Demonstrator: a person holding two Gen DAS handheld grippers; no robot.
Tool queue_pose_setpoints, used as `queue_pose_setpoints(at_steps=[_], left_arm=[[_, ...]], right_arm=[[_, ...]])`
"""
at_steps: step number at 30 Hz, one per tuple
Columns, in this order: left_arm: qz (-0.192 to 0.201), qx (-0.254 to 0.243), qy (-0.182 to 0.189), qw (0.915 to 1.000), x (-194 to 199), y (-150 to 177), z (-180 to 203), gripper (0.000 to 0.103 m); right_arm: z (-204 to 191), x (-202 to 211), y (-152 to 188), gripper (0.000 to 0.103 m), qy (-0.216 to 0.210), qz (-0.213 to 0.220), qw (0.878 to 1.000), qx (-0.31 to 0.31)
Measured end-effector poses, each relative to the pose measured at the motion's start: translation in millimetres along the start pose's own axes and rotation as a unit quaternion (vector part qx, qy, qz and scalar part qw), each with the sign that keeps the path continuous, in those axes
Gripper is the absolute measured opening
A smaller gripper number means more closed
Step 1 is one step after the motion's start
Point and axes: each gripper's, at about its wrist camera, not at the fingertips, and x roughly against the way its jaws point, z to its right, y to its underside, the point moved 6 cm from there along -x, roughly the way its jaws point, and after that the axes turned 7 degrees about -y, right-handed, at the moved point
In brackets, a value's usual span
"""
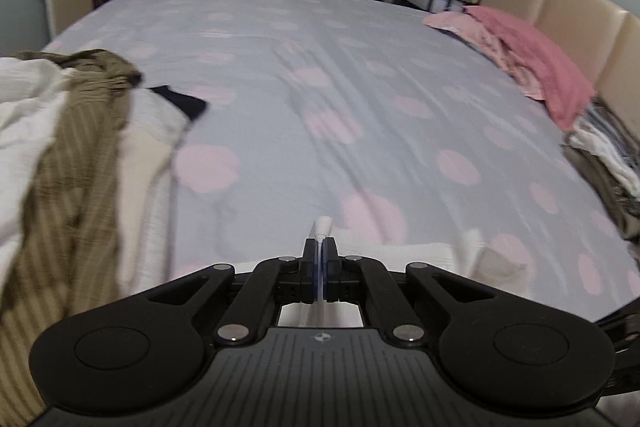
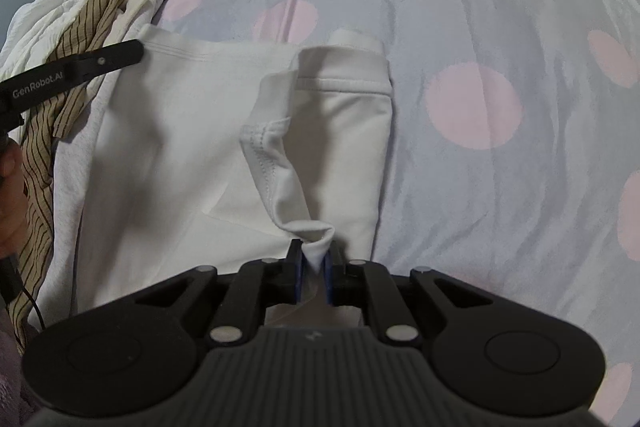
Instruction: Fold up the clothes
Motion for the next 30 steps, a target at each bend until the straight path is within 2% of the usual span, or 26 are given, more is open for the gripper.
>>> queue_pose_setpoints(at_steps=[6, 9, 14, 18, 24, 26, 30], left_arm=[[-0.020, 0.016, -0.018, 0.9995, -26.1, 13.5, -22.7, 0.001], [-0.026, 0.047, -0.026, 0.9982, -31.1, 16.3, -34.1, 0.004], [-0.007, 0.073, -0.026, 0.9969, -8.1, 2.6, -41.9, 0.007], [0.002, 0.058, -0.022, 0.9981, 15.8, -1.4, -35.6, 0.009], [0.005, 0.037, 0.001, 0.9993, 54.5, 12.8, -31.3, 0.010], [0.000, 0.045, 0.010, 0.9989, 63.6, 22.0, -36.0, 0.016], [-0.015, 0.057, 0.021, 0.9980, 75.8, 41.6, -43.3, 0.038]], right_arm=[[1.6, 12.9, -0.9, 0.012, -0.013, 0.011, 1.000, 0.003], [0.7, 16.8, -3.5, 0.012, -0.023, 0.017, 1.000, 0.000], [-7.9, 27.8, -9.4, 0.010, -0.065, 0.030, 0.997, -0.017], [-31.0, 37.5, -19.3, 0.009, -0.130, 0.042, 0.990, -0.030], [-64.6, 33.3, -44.3, 0.007, -0.167, 0.063, 0.983, -0.042], [-74.4, 26.7, -53.8, 0.007, -0.172, 0.067, 0.982, -0.049], [-89.8, 5.7, -69.5, 0.007, -0.165, 0.067, 0.983, -0.049]])
